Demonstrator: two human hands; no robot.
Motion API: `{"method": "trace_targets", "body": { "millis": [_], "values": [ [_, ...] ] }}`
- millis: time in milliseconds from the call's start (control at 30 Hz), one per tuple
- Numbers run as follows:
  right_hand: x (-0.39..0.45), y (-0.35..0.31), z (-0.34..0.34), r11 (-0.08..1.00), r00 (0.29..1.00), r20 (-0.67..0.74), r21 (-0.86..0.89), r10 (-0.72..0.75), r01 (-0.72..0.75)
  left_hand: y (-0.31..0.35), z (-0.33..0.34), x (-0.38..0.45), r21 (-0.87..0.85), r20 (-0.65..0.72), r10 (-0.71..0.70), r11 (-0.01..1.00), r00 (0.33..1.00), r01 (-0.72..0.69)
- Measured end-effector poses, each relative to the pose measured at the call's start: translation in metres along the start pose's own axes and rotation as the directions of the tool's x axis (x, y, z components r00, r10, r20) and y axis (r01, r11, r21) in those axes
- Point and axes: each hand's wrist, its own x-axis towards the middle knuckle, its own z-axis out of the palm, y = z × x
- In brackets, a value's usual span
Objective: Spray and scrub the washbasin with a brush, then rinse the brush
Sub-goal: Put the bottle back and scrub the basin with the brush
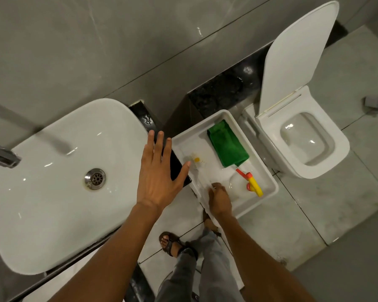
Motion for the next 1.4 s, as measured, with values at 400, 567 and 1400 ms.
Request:
{"method": "trace_targets", "body": {
  "millis": [400,567,1400],
  "values": [
    [-0.117,-0.069,-0.066,0.536,0.998,-0.068,0.843,0.016,0.049,-0.046,-0.034,-0.05,-0.24,-0.128,0.086,0.964,0.988,-0.115],
    [-0.173,-0.12,-0.072,0.48,0.982,0.018,0.874,-0.189,0.076,-0.132,-0.059,-0.105,-0.242,-0.129,-0.105,0.968,0.986,0.071],
    [-0.241,-0.325,0.12,0.678,0.854,0.469,-0.555,-0.225,0.482,-0.28,-0.07,-0.18,-0.389,-0.165,-0.633,0.746,0.756,0.54]
  ]
}}
